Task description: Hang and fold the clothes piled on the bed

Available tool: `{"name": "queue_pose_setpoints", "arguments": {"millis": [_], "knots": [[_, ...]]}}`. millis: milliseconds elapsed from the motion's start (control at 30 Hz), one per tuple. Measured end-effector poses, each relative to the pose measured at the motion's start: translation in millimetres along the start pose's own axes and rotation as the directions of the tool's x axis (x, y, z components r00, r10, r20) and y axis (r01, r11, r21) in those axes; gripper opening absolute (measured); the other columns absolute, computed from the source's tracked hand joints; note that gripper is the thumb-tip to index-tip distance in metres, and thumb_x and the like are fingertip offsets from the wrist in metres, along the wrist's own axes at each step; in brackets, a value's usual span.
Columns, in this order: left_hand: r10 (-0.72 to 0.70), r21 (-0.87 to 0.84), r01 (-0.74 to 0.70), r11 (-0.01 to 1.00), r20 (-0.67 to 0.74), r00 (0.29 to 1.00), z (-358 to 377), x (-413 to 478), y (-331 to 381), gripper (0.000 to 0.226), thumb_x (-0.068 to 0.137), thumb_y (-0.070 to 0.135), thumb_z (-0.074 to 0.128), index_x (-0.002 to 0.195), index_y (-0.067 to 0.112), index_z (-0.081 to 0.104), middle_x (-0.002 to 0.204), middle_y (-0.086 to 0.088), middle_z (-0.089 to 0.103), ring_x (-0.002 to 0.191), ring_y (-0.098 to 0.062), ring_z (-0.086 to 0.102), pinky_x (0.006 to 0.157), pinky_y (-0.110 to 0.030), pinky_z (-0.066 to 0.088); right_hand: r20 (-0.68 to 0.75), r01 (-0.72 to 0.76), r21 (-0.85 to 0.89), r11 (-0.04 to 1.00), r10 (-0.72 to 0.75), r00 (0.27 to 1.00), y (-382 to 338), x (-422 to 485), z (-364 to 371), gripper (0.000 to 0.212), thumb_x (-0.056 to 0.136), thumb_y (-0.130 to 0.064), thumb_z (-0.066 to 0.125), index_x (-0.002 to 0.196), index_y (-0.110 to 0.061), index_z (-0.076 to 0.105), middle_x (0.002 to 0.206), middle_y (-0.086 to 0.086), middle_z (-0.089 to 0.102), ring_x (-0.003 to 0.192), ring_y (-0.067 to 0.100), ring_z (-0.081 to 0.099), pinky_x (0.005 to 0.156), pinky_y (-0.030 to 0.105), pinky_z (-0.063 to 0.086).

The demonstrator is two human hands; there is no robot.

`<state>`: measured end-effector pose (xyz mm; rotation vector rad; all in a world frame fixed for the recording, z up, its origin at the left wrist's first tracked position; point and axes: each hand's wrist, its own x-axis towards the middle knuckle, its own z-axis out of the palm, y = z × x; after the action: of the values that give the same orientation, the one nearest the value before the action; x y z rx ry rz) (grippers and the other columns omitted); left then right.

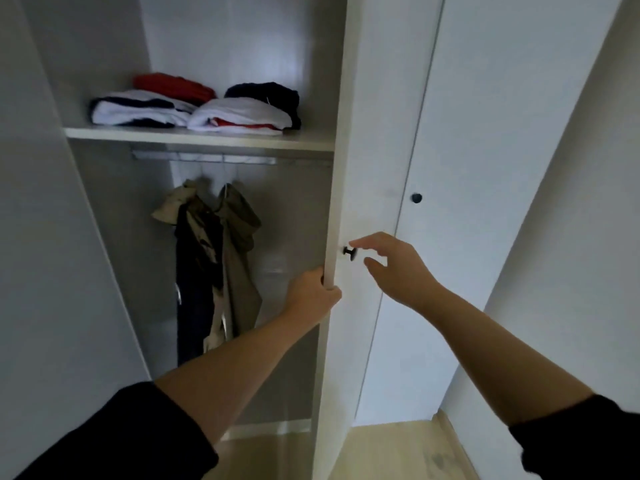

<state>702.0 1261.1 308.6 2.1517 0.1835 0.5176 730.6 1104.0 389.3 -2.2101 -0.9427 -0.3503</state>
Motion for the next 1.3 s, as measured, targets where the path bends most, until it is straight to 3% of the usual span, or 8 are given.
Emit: {"name": "queue_pose_setpoints", "arguments": {"millis": [100,333,500,867,1000,1067,1167,1300], "knots": [[-0.038,-0.01,0.038,0.999,-0.013,0.999,-38,23,-31,0.004,0.086,0.018,0.063,0.089,0.017,0.064,0.078,0.011,0.064,0.073,-0.004,0.062,0.058,-0.006,0.044,0.053,0.046,0.013,0.999,-0.047,0.997,-11,44,38,0.019,0.094,-0.012,0.057,0.108,-0.017,0.07,0.105,-0.008,0.06,0.09,0.004,0.055,0.083,0.004,0.037],[-0.108,-0.089,0.102,0.991,-0.069,0.992,-88,94,-91,0.018,0.085,0.013,0.065,0.103,0.01,0.064,0.1,-0.007,0.07,0.093,-0.022,0.066,0.087,-0.04,0.054,0.137,0.049,-0.05,0.998,-0.042,0.99,-27,157,115,0.02,0.088,-0.005,0.059,0.088,-0.017,0.075,0.092,-0.006,0.067,0.088,0.01,0.06,0.086,0.023,0.046],[-0.11,-0.08,0.106,0.991,-0.048,0.993,-108,159,-130,0.021,0.086,0.012,0.063,0.107,0.008,0.064,0.104,-0.007,0.069,0.097,-0.02,0.065,0.091,-0.044,0.051,0.155,0.027,-0.036,0.999,-0.021,0.988,-24,220,153,0.02,0.084,-0.001,0.06,0.085,-0.014,0.075,0.082,-0.007,0.066,0.083,0.011,0.06,0.083,0.027,0.049],[-0.135,-0.135,0.139,0.981,0.042,0.99,-117,247,-174,0.025,0.091,0.012,0.059,0.115,0.012,0.061,0.108,-0.004,0.067,0.101,-0.016,0.062,0.09,-0.033,0.051,0.038,-0.101,-0.057,0.993,0.104,0.994,-12,287,203,0.022,0.09,-0.003,0.054,0.085,-0.014,0.071,0.087,-0.001,0.066,0.086,0.018,0.059,0.08,0.027,0.047],[-0.157,-0.085,0.163,0.983,0.079,0.984,-124,256,-167,0.025,0.092,0.015,0.059,0.115,0.007,0.061,0.109,-0.009,0.066,0.103,-0.022,0.062,0.092,-0.039,0.05,0.026,-0.138,-0.076,0.988,0.14,0.99,-13,294,205,0.021,0.091,-0.006,0.053,0.088,-0.014,0.072,0.089,0.0,0.065,0.089,0.021,0.06,0.079,0.028,0.047],[-0.171,-0.042,0.175,0.984,0.075,0.982,-131,252,-163,0.023,0.091,0.014,0.06,0.111,0.003,0.062,0.107,-0.012,0.067,0.099,-0.023,0.063,0.088,-0.039,0.052,0.068,-0.134,-0.103,0.986,0.142,0.988,-16,293,201,0.022,0.093,-0.01,0.051,0.094,-0.014,0.073,0.096,0.002,0.067,0.093,0.023,0.061,0.081,0.028,0.047],[-0.219,-0.145,0.225,0.964,0.055,0.974,-143,232,-160,0.029,0.091,0.014,0.062,0.119,0.008,0.061,0.111,-0.007,0.067,0.099,-0.016,0.062,0.075,-0.024,0.052,0.111,-0.117,-0.165,0.979,0.136,0.984,-22,280,197,0.027,0.096,-0.014,0.046,0.112,-0.016,0.068,0.112,0.006,0.064,0.101,0.026,0.059,0.087,0.031,0.048],[-0.28,-0.196,0.272,0.942,-0.015,0.96,-171,183,-156,0.032,0.09,0.013,0.062,0.122,0.009,0.06,0.112,-0.01,0.067,0.102,-0.018,0.063,0.09,-0.032,0.051,0.017,-0.023,-0.308,0.951,0.029,0.999,-30,245,197,0.041,0.088,-0.01,0.052,0.128,-0.015,0.054,0.133,0.009,0.045,0.117,0.028,0.046,0.097,0.035,0.042]]}}
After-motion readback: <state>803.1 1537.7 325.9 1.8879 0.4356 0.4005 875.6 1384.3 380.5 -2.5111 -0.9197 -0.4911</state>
